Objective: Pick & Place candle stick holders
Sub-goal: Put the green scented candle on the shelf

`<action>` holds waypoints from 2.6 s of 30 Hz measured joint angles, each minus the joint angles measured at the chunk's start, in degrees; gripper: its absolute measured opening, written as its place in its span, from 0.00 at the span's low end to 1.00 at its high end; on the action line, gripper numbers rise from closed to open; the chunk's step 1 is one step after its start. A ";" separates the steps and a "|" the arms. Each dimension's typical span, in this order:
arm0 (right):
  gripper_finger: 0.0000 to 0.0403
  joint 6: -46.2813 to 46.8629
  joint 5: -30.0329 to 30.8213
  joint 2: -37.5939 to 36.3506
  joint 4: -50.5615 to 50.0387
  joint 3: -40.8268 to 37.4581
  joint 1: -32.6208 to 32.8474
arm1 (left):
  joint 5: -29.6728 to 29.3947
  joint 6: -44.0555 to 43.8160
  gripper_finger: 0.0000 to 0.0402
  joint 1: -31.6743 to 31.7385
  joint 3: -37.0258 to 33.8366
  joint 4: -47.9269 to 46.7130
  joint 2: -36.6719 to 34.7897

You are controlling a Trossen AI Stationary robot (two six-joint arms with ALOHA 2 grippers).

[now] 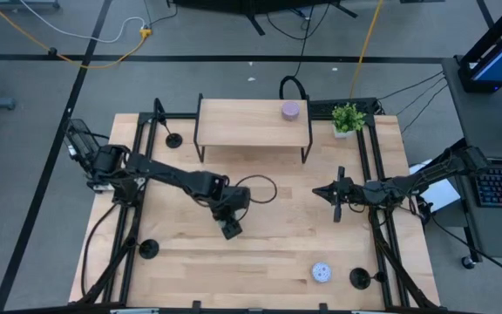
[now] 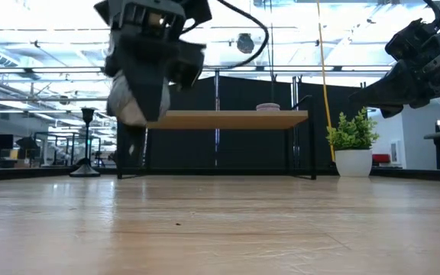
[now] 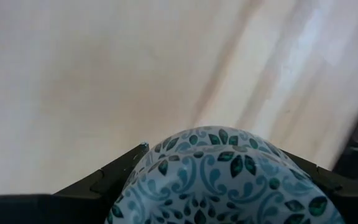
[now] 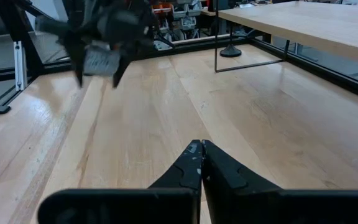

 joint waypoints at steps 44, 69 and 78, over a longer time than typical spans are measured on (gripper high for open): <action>0.00 1.55 0.23 -0.01 1.22 0.00 0.01 | -19.41 36.51 0.70 33.62 29.44 -21.82 -0.02; 0.00 1.30 4.77 0.01 8.49 0.00 -0.05 | -17.20 39.73 0.70 34.49 29.58 -6.15 8.69; 0.00 1.05 4.80 0.01 8.44 0.00 -0.05 | -17.01 41.54 0.70 34.60 35.69 -7.50 10.04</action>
